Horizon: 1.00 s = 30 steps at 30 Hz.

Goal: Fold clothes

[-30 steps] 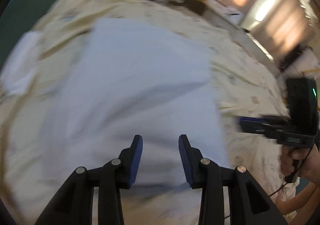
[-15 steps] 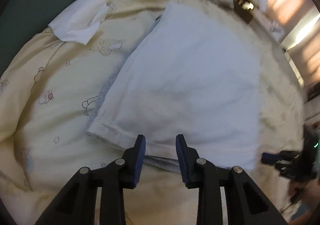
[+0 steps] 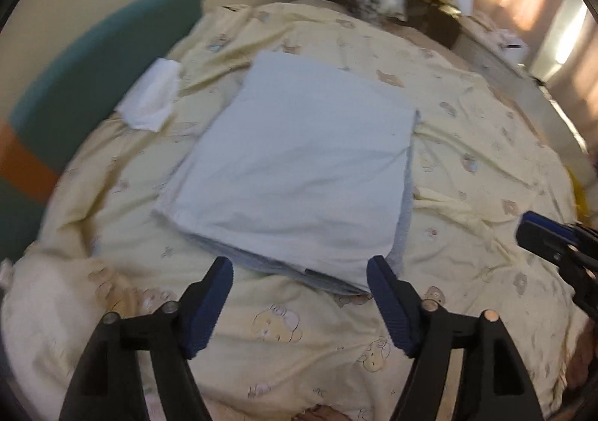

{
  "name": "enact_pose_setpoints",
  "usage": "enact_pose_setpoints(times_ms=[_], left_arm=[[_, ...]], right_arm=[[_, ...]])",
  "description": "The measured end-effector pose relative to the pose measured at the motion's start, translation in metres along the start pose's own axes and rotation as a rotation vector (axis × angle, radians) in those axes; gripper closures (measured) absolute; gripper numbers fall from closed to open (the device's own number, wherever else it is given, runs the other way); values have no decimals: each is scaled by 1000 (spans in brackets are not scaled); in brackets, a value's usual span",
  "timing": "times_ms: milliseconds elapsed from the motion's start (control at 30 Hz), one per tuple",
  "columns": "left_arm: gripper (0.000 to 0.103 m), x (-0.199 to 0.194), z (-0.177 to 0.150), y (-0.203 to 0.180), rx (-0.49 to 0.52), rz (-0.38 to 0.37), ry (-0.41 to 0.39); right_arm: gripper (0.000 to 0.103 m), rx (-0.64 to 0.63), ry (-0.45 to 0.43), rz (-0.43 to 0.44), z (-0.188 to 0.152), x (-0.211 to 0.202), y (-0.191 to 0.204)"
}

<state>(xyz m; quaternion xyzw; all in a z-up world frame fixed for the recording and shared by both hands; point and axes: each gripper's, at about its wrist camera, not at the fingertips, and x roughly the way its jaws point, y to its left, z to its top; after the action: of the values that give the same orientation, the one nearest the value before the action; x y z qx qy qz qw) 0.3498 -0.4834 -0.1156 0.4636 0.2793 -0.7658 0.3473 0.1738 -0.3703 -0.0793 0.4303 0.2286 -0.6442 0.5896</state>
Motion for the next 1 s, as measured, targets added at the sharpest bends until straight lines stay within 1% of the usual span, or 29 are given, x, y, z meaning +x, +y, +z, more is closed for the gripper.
enact_pose_setpoints(times_ms=[67, 100, 133, 167, 200, 233, 267, 333, 400, 433, 567, 600, 667, 767, 933, 1000], left_arm=[[25, -13, -4, -5, -19, 29, 1], [25, -22, -7, -8, -24, 43, -4], [25, -33, -9, -12, 5, 61, -29], [25, -43, -10, -17, 36, 79, -56], [25, -53, -12, -18, 46, 82, -76], [25, -61, -13, -19, 48, 67, -87], [25, -67, -12, -20, 50, 38, -77], [25, -72, -13, -20, 45, 10, -58], [25, -76, -18, -22, 33, 1, -59], [25, -76, -22, -23, 20, 5, -60], [25, -71, -45, -47, 106, 80, -44], [25, -71, -47, -49, 104, 75, -43], [26, -74, -50, -44, 60, 86, -51], [26, -78, -52, -42, 37, 116, -70], [26, -87, -53, -40, 9, 167, -109], [26, -85, -52, -42, 22, 159, -102]], right_arm=[[82, 2, -16, -28, 0, -15, 3], [79, 16, -27, -27, 0, -22, 1], [73, 36, -49, -27, -1, -30, 4], [58, 41, -66, -31, -2, -35, 6], [27, 45, -82, -37, -3, -41, 8], [11, 58, -98, -42, -4, -47, 11], [1, 68, -110, -32, -6, -51, 13], [2, 83, -128, -22, -11, -59, 17], [2, 83, -120, -53, -17, -63, 21], [2, 86, -112, -56, -20, -64, 23], [2, 107, -84, -57, -31, -62, 29], [2, 113, -77, -57, -34, -61, 30], [2, 139, -89, -58, -38, -62, 32], [2, 99, -94, -112, -40, -64, 37], [2, 109, -65, -99, -44, -60, 35], [2, 106, -60, -93, -45, -58, 34]])
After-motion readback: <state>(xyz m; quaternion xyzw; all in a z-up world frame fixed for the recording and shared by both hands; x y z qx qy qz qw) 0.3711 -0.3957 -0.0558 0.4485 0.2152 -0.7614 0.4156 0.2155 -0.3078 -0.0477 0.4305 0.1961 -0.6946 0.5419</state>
